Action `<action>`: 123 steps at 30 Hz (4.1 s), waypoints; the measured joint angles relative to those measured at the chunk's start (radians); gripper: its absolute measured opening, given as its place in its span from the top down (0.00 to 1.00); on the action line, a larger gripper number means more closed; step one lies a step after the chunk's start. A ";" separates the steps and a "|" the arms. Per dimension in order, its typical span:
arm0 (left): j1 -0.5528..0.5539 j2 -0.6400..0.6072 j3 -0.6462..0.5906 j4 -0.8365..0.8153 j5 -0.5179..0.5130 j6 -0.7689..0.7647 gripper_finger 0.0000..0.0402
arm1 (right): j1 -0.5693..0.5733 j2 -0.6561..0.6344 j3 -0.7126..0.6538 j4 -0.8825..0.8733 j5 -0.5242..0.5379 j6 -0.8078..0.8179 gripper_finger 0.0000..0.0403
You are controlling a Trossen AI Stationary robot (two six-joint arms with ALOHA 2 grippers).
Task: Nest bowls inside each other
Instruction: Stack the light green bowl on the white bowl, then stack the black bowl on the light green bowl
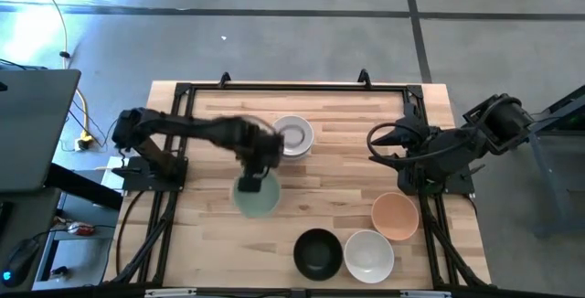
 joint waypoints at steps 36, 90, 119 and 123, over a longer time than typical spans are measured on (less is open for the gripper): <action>0.452 0.503 0.844 -0.363 0.031 0.072 1.00 | -0.002 0.001 0.000 0.000 0.006 -0.009 0.62; 0.467 0.690 0.835 -0.314 0.010 0.155 0.99 | -0.003 0.001 0.000 0.000 0.025 -0.051 0.62; 0.452 0.443 0.886 -0.360 0.123 0.230 0.49 | -0.075 0.074 0.000 0.000 -0.222 0.072 0.62; 0.434 0.377 0.886 -0.361 0.120 0.244 0.49 | -0.077 0.101 0.000 0.000 -0.308 0.102 0.62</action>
